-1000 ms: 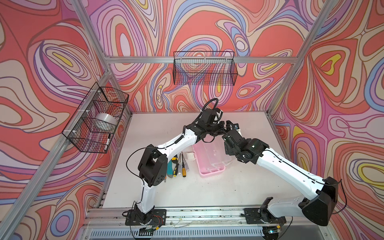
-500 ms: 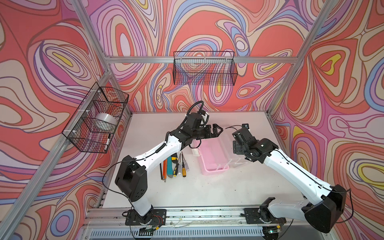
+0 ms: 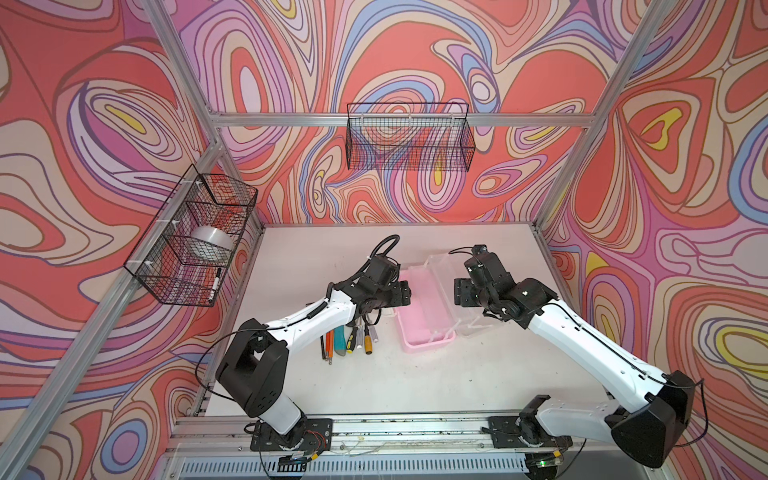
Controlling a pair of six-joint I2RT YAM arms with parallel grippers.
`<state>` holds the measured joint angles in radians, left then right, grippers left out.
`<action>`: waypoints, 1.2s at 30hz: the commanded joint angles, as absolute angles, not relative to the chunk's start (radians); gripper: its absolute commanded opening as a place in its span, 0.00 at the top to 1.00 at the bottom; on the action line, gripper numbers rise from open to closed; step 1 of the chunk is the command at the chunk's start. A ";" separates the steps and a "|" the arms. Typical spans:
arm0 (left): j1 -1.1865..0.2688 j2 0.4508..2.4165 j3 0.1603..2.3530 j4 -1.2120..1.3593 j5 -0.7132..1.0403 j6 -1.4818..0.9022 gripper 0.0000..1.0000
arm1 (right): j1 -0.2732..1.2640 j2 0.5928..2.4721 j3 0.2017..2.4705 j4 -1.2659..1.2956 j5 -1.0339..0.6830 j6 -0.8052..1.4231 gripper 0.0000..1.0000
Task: Pack the tool kit
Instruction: 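Lift the clear lid open with the right gripper while the left gripper steadies the box, then move the left gripper over the black hex key while the right gripper holds the lid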
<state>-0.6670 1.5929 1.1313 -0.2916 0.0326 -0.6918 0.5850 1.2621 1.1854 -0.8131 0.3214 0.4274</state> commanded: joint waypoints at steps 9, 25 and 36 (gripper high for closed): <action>-0.630 1.756 1.252 -0.324 -0.058 -0.611 0.23 | 0.589 1.344 1.217 -0.730 0.260 0.430 0.24; -0.573 1.996 1.467 -0.365 -0.043 -0.521 0.58 | 0.589 1.361 1.209 -0.707 0.278 0.427 0.27; -0.545 1.958 1.476 -0.313 -0.051 -0.481 0.36 | 0.589 1.379 1.202 -0.653 0.274 0.417 0.27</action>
